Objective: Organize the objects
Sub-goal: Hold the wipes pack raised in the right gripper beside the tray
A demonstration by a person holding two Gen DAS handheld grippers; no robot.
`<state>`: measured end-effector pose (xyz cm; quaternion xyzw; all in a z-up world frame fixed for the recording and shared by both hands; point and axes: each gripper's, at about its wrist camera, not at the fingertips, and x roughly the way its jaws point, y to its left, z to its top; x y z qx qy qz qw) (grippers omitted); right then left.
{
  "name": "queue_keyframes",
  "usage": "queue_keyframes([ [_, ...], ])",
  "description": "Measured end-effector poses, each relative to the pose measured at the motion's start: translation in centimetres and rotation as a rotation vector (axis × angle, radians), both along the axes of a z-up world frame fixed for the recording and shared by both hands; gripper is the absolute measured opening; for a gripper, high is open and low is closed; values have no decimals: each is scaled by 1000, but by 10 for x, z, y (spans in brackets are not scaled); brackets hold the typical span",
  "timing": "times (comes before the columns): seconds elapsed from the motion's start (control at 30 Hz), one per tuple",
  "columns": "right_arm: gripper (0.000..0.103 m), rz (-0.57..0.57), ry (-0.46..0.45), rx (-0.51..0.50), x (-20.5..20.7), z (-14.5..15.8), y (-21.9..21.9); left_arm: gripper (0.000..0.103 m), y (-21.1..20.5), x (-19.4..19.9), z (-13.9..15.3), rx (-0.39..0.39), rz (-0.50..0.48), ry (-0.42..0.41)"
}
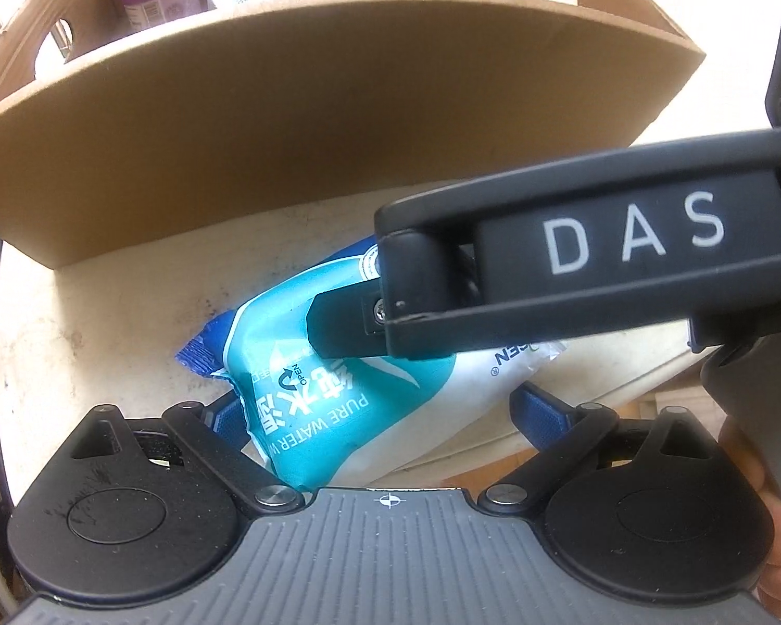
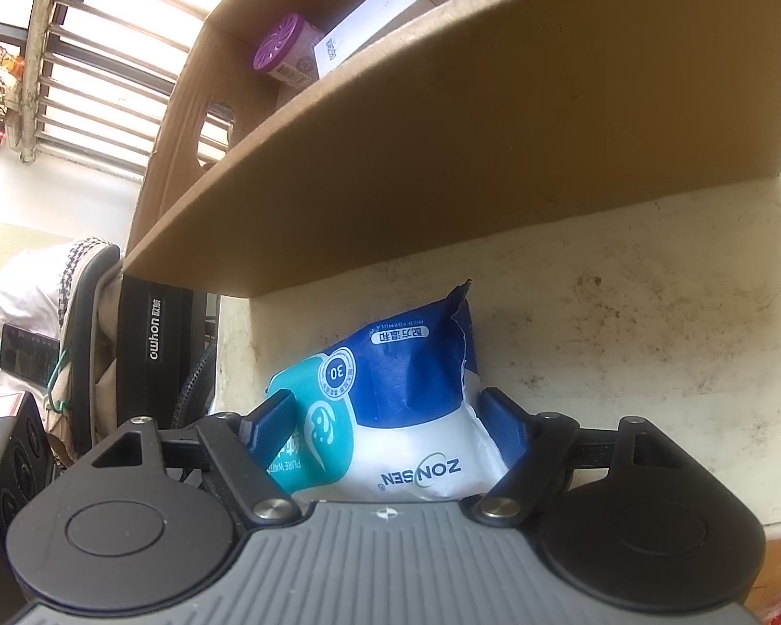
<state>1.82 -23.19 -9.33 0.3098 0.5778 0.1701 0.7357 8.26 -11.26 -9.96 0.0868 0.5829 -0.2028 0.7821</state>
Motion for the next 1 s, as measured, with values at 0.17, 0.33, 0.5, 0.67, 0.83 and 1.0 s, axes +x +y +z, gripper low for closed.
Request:
queue_keyframes([
  [0.17, 80, -12, 1, 8, -1, 2, 0, 98, -18, 2, 5, 8, -3, 1],
  [0.33, 80, -19, 2, 17, -4, 2, -1, 98, -53, 4, 10, 16, -6, 0],
  [0.5, 80, -20, -3, 16, -5, 4, 0, 98, -58, 10, 13, 15, -6, -9],
  [0.67, 80, -21, -10, 16, -6, 7, 0, 98, -63, 16, 15, 13, -6, -18],
  [0.83, 80, -19, -15, 13, -7, 7, 1, 98, -67, 24, 15, 10, -3, -20],
  [1.0, 80, -16, -16, 14, -7, 6, 2, 98, -70, 33, 16, 11, 1, -22],
])
